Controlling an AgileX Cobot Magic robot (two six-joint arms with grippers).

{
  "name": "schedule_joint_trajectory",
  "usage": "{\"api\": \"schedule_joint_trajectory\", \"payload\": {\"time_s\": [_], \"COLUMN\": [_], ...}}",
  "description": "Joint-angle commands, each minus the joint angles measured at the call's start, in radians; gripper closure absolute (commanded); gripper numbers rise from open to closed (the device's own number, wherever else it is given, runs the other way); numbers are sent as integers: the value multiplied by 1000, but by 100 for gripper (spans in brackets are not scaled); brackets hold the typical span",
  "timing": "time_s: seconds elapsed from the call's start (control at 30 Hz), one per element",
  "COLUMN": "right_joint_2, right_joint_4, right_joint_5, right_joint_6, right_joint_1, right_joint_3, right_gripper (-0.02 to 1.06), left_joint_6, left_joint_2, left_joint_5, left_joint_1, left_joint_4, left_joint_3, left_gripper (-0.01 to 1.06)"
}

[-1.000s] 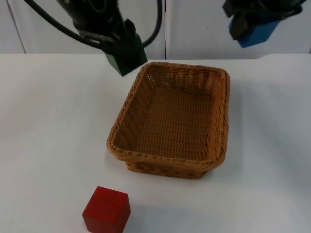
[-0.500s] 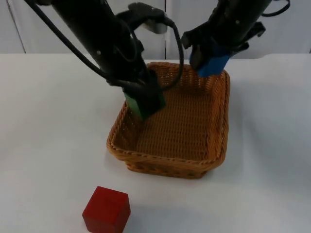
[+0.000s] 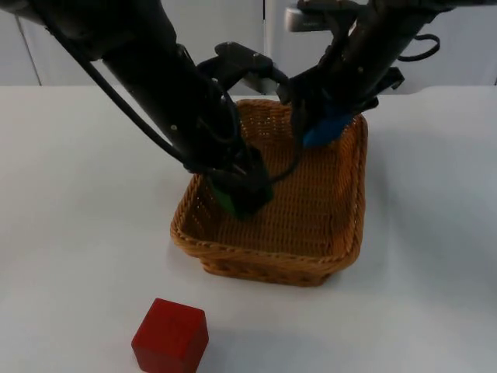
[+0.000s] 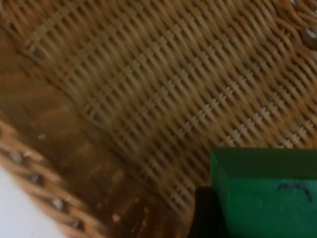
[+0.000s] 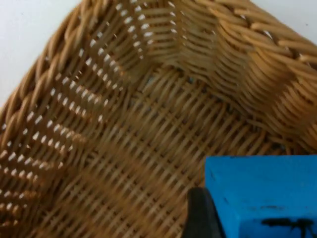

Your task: Pick up one cube with each hand and place exactly two cubes into the same basket, leaving the remaining cube outside.

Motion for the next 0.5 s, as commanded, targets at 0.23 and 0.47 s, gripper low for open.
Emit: {"api": "schedule_joint_trajectory", "payload": {"time_s": [0.23, 0.47], "right_joint_2": [26, 43], "right_joint_4": [67, 65], "right_joint_5": [-38, -38], "right_joint_6": [-68, -72], "right_joint_1": [8, 8], "right_joint_3": [-11, -11], "right_gripper": [105, 80], "left_joint_6": [52, 52], "left_joint_2": [53, 53], "left_joint_5": [-16, -34], "left_joint_1": [-6, -6], "left_joint_4": [-76, -118], "left_joint_3": [3, 3], "left_gripper": [105, 98]}}
